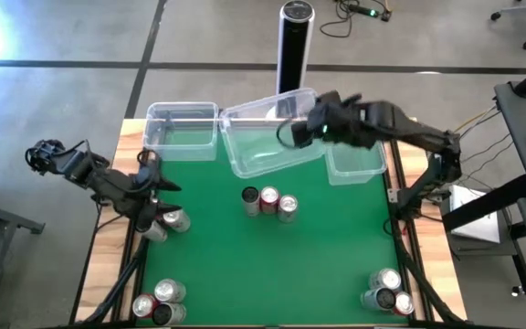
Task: Sort soda cans
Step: Move the bottom middle transparent bin to the top center of the table
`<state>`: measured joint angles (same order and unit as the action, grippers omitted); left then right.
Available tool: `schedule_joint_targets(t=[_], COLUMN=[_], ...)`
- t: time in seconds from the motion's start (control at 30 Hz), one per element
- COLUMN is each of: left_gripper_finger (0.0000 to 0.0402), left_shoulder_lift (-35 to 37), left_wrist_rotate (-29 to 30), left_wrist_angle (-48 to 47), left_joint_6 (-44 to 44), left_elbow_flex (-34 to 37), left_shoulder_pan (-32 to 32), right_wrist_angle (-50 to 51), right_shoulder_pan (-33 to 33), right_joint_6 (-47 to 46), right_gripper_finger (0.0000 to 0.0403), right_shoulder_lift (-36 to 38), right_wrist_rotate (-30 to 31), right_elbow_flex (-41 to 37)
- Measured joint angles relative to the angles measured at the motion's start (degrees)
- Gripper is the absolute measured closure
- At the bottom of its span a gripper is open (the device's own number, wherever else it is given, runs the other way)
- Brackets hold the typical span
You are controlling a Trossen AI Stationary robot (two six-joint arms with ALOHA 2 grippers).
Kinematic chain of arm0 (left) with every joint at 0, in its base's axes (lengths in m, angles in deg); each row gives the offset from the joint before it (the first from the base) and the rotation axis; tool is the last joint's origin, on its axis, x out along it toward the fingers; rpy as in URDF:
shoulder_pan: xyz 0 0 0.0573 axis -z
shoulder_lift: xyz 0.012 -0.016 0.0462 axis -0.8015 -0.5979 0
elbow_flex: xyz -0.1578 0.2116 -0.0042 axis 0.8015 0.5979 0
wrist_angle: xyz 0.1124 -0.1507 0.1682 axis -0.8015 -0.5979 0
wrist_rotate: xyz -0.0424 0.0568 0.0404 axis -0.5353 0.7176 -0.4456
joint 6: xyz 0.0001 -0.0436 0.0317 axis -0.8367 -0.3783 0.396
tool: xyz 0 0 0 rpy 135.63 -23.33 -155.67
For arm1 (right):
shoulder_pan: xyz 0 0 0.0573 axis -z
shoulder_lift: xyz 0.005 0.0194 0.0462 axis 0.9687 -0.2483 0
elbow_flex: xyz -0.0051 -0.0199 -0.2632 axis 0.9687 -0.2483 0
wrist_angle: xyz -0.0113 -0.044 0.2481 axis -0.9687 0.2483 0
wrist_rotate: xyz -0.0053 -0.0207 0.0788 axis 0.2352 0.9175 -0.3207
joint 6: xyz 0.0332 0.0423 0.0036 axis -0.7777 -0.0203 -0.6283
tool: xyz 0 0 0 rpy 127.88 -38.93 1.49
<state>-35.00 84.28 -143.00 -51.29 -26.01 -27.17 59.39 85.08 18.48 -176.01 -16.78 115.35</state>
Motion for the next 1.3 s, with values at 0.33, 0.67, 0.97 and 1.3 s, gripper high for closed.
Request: schedule_joint_targets(t=[0.33,0.67,0.97,1.3], left_gripper_finger=[0.0114,0.0114,0.0114,0.011], left_shoulder_lift=[2.07,1.95,0.25,-0.69], left_wrist_rotate=[9.47,26.99,24.93,14.76], left_wrist_angle=[4.5,2.35,-5.35,-8.09], left_joint_6=[-2.81,-17.67,-26.43,-24.53], left_elbow_flex=[-0.34,-0.51,-1.09,-0.31], left_shoulder_pan=[-1.51,-4.51,-14.48,-23.31], right_wrist_angle=[-5.31,-12.83,-13.23,-11.66], right_shoulder_pan=[20.43,31.29,32.59,32.3], right_joint_6=[44.49,71.83,78.0,75.52], right_gripper_finger=[0.039,0.039,0.039,0.036], right_shoulder_lift=[-4.23,-18.94,-32.66,-39.82], right_wrist_rotate=[-20.57,-42.19,-48.7,-49.14], right_elbow_flex=[0.18,0.46,7.94,16.84])
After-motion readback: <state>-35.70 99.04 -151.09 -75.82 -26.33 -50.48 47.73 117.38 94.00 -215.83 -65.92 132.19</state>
